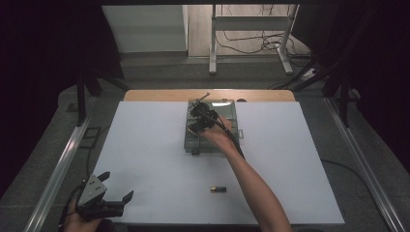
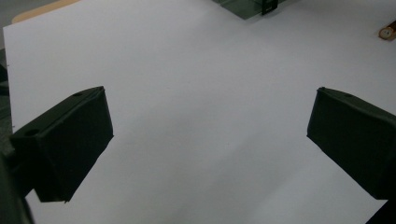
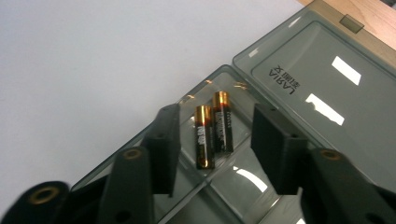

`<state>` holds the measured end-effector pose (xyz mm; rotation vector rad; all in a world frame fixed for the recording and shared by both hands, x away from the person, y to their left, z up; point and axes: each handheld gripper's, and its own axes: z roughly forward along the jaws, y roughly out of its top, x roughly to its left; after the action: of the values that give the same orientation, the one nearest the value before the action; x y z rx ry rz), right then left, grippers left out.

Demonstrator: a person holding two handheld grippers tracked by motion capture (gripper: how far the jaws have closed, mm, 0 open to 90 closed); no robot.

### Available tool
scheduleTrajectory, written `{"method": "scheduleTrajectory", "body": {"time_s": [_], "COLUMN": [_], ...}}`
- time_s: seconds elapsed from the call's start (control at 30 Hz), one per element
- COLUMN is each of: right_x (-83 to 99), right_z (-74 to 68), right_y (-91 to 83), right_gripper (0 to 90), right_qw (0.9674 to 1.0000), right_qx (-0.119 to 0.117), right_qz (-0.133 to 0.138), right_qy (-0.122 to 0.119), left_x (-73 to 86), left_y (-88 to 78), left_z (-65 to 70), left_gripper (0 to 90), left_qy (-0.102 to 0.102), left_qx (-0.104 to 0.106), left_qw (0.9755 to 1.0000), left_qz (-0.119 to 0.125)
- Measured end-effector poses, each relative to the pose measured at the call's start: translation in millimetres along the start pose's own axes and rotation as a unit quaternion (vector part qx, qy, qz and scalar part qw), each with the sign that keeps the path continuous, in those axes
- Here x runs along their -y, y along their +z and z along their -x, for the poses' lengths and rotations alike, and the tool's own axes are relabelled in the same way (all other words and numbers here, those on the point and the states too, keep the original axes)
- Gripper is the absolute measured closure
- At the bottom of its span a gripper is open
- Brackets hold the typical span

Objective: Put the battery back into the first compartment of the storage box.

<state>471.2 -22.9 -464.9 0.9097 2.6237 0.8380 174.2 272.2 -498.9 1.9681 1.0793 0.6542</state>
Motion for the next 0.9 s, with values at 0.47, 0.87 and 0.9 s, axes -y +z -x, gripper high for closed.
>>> {"method": "scheduleTrajectory", "body": {"time_s": [0.47, 0.87, 0.9], "right_x": [27.1, 56.8, 59.6], "right_z": [-8.9, -13.8, -14.8], "right_y": [-34.0, -59.4, -61.3], "right_gripper": [29.7, 23.9, 22.6], "right_qw": [0.9989, 0.9981, 0.9981], "right_qx": [-0.035, -0.044, -0.043], "right_qz": [0.023, 0.035, 0.037], "right_qy": [-0.020, -0.024, -0.025], "left_x": [-0.2, -0.6, -0.7], "left_y": [0.1, 0.9, 0.9], "left_z": [-0.4, 0.6, 0.6], "left_gripper": [0.9, 1.1, 1.1], "left_qy": [0.000, 0.003, 0.003], "left_qx": [0.000, -0.002, -0.002], "left_qw": [1.0000, 1.0000, 1.0000], "left_qz": [-0.001, -0.003, -0.004]}}
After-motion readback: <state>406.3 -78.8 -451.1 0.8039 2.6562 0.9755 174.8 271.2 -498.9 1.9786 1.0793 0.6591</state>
